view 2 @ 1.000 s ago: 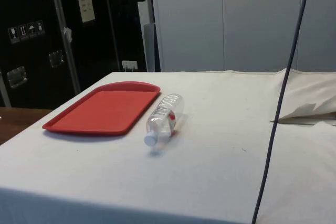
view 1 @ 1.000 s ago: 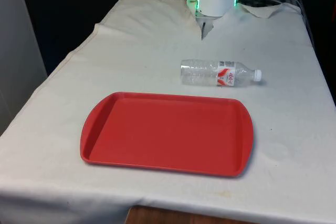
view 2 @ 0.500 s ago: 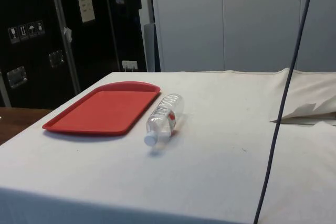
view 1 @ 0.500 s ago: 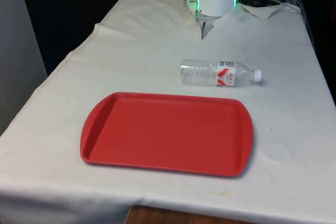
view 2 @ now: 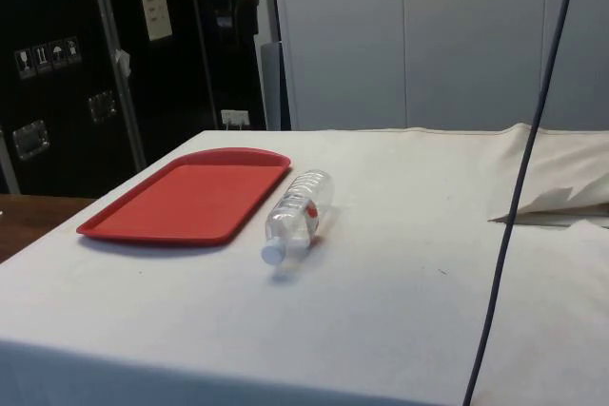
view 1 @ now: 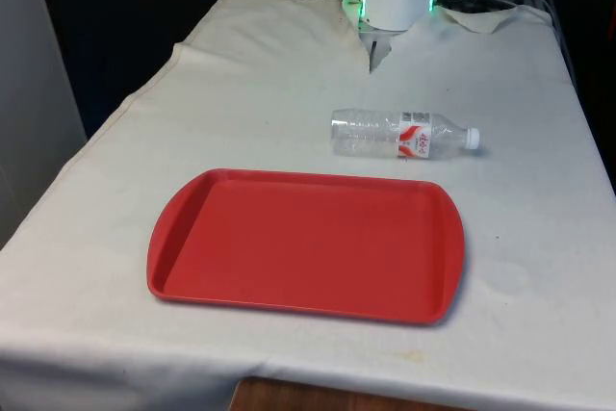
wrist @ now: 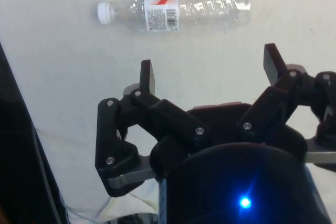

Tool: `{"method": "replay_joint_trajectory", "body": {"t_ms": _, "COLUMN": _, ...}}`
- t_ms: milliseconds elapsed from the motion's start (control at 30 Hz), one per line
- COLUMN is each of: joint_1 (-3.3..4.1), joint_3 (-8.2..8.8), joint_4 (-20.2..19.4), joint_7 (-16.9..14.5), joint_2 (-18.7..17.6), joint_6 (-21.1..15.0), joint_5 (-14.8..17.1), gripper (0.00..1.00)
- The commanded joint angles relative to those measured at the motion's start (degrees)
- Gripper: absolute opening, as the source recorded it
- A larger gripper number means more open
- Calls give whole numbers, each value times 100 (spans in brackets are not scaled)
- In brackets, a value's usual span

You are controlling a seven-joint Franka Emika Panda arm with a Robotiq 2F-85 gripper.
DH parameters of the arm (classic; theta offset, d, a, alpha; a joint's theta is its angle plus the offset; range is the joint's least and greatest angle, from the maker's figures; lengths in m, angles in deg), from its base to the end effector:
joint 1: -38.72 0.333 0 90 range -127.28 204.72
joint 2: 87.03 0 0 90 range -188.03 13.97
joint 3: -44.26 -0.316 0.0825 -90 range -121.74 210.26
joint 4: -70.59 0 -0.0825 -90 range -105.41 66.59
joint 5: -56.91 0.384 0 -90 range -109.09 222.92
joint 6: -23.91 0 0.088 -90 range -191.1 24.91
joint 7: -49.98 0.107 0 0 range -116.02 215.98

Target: Place the bottle upright on the tray.

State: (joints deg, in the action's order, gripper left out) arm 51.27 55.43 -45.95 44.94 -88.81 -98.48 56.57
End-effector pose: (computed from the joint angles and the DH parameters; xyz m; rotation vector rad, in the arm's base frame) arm 0.5646 0.0140 0.4366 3.1210 0.1802 0.1114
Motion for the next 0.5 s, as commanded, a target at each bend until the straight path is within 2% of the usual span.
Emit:
{"method": "replay_joint_trajectory", "body": {"t_ms": 0, "joint_1": 6, "joint_3": -6, "joint_4": -97, "joint_7": -29, "joint_2": 57, "joint_6": -138, "joint_5": -11, "gripper": 100}}
{"method": "replay_joint_trajectory", "body": {"t_ms": 33, "joint_1": 0, "joint_3": 0, "joint_4": -40, "joint_7": -23, "joint_2": 11, "joint_6": -52, "joint_5": 0, "gripper": 100}}
{"method": "replay_joint_trajectory", "body": {"t_ms": 267, "joint_1": 6, "joint_3": -11, "joint_4": -435, "joint_7": -201, "joint_2": 126, "joint_6": -476, "joint_5": 0, "gripper": 100}}
{"method": "replay_joint_trajectory", "body": {"t_ms": 300, "joint_1": 0, "joint_3": -6, "joint_4": -350, "joint_7": -172, "joint_2": 80, "joint_6": -361, "joint_5": 0, "gripper": 100}}
{"method": "replay_joint_trajectory", "body": {"t_ms": 333, "joint_1": 6, "joint_3": -11, "joint_4": -481, "joint_7": -223, "joint_2": 132, "joint_6": -521, "joint_5": 6, "gripper": 100}}
{"method": "replay_joint_trajectory", "body": {"t_ms": 467, "joint_1": 6, "joint_3": -11, "joint_4": -682, "joint_7": -344, "joint_2": 160, "joint_6": -751, "joint_5": 11, "gripper": 100}}
